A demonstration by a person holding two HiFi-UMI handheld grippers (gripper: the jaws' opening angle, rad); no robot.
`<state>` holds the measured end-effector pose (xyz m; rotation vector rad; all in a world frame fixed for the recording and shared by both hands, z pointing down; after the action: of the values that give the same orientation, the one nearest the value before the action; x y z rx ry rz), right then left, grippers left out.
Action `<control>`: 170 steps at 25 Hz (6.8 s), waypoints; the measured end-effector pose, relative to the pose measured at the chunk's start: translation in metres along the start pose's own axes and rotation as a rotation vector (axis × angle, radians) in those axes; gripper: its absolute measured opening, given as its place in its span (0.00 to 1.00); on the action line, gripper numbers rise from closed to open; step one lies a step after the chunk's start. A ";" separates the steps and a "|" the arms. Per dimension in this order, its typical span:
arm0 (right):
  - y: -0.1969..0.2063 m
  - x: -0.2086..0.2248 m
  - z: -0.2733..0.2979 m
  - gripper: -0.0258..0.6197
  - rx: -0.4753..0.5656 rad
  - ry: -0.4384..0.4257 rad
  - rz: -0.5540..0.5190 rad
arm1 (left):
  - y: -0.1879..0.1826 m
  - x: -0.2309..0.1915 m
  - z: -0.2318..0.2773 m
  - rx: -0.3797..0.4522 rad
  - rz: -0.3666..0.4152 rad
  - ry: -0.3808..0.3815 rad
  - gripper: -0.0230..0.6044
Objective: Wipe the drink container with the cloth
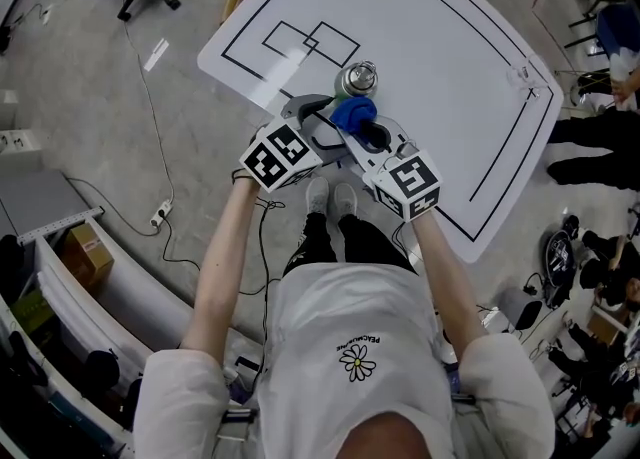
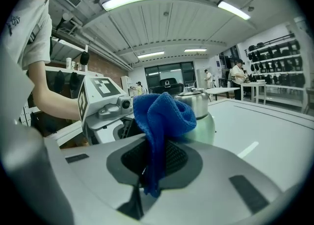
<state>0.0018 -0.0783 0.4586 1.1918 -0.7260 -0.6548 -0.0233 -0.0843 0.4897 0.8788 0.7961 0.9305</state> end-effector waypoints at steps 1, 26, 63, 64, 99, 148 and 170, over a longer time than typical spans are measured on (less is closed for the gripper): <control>-0.001 -0.001 -0.001 0.11 0.003 -0.001 0.004 | 0.000 0.000 0.000 0.006 -0.004 0.002 0.66; -0.067 0.049 -0.040 0.11 0.193 0.110 0.119 | -0.010 -0.025 0.006 -0.007 0.032 -0.031 0.66; -0.067 0.031 -0.027 0.11 0.179 0.083 0.131 | -0.015 -0.036 0.007 -0.015 0.007 -0.047 0.66; -0.067 0.030 -0.026 0.11 0.181 0.087 0.133 | -0.014 -0.035 0.005 -0.021 0.011 -0.052 0.66; -0.055 0.036 -0.045 0.11 0.147 0.167 0.125 | -0.014 -0.014 -0.015 0.017 -0.002 -0.135 0.66; -0.053 0.033 -0.035 0.11 0.146 0.192 0.126 | -0.015 0.006 0.017 0.000 0.034 -0.027 0.66; -0.051 0.042 -0.039 0.11 0.135 0.227 0.124 | -0.027 -0.027 0.028 -0.018 0.087 -0.023 0.66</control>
<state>0.0546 -0.1011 0.4074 1.3098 -0.6530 -0.3646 -0.0009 -0.1257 0.4822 0.9122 0.7338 1.0005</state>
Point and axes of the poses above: the fingertips, and each gripper's own axes: z forward along the fingers, x to its right, y out of its underside, the point moved 3 cm from there along -z, backward along the fingers, and after that the axes turned 8 degrees about x, right-handed, at the moved point
